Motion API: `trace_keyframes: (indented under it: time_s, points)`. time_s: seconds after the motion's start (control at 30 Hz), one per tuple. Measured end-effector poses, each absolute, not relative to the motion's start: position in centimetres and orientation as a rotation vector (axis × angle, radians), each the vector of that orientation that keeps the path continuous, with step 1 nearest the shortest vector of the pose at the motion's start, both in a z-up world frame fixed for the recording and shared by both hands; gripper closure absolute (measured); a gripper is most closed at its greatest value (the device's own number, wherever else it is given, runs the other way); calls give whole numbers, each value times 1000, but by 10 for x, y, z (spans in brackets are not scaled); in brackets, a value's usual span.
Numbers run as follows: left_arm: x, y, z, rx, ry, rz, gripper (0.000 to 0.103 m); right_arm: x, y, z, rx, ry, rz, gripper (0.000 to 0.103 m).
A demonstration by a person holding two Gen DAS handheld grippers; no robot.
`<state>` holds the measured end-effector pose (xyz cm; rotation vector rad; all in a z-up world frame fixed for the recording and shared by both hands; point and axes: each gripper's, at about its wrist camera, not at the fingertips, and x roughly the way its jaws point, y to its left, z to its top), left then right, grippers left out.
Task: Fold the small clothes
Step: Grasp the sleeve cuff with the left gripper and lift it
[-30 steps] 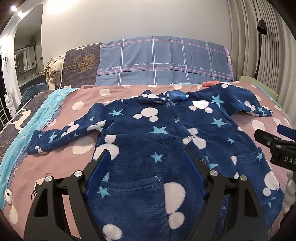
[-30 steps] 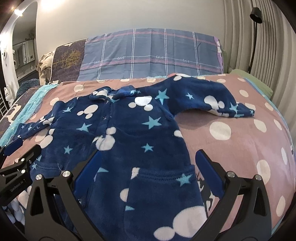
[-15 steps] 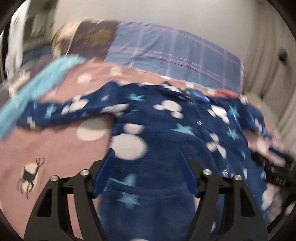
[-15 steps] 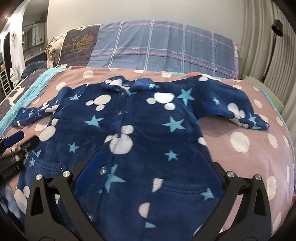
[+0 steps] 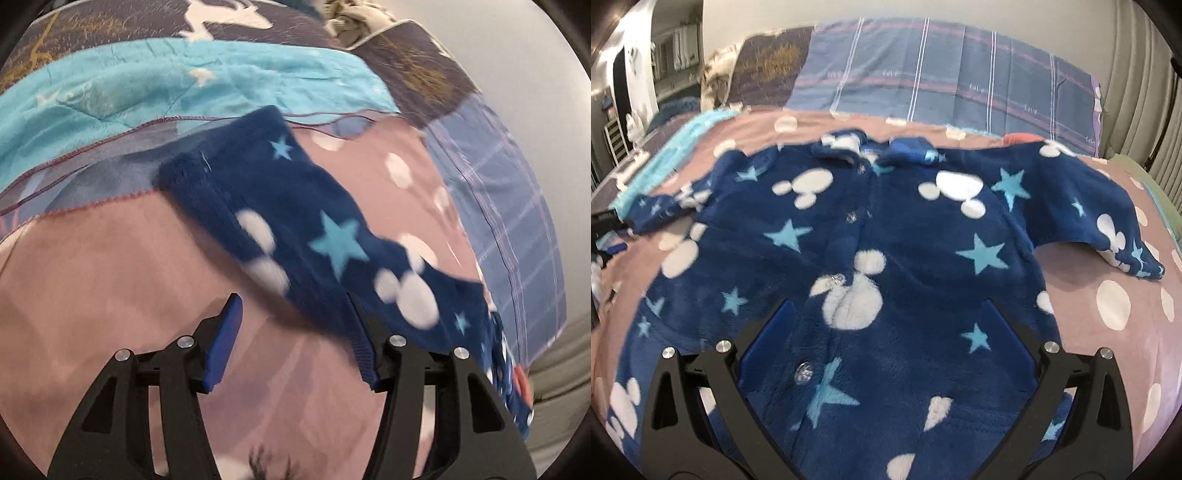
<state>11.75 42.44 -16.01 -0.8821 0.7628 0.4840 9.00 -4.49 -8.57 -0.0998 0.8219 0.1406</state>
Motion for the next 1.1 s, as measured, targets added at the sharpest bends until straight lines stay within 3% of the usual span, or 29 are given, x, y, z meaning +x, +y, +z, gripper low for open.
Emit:
trace_keyframes:
  time_s: [0.13,0.17,0.2,0.23,0.27,0.63,0.93,0.97,1.03,1.1]
  points:
    - [131,439,-167,-900,740,524,46,105,-33,-96,-131,900,128,2]
    - [134,441,-166,-898,729,534,54,106,-29,-97,-142,899,135,2]
    - [138,443,-165,-886,718,538,78,107,-25,-97,-156,896,138,2]
    - [139,444,-164,-885,716,532,90,107,-21,-98,-173,891,137,2]
    - [139,445,-165,-898,713,513,95,108,-16,-98,-190,886,141,2]
    - [150,389,-74,-580,550,432,95,115,0,-104,-206,893,172,2]
    - [191,220,5,-244,459,24,95,118,-19,-100,-137,881,184,2]
    - [194,196,7,-208,460,-37,95,119,-28,-98,-115,884,187,5]
    - [197,158,7,-155,467,-135,95,122,-41,-95,-99,895,192,23]
    - [200,113,-2,-103,506,-255,94,125,-61,-93,-46,909,217,53]
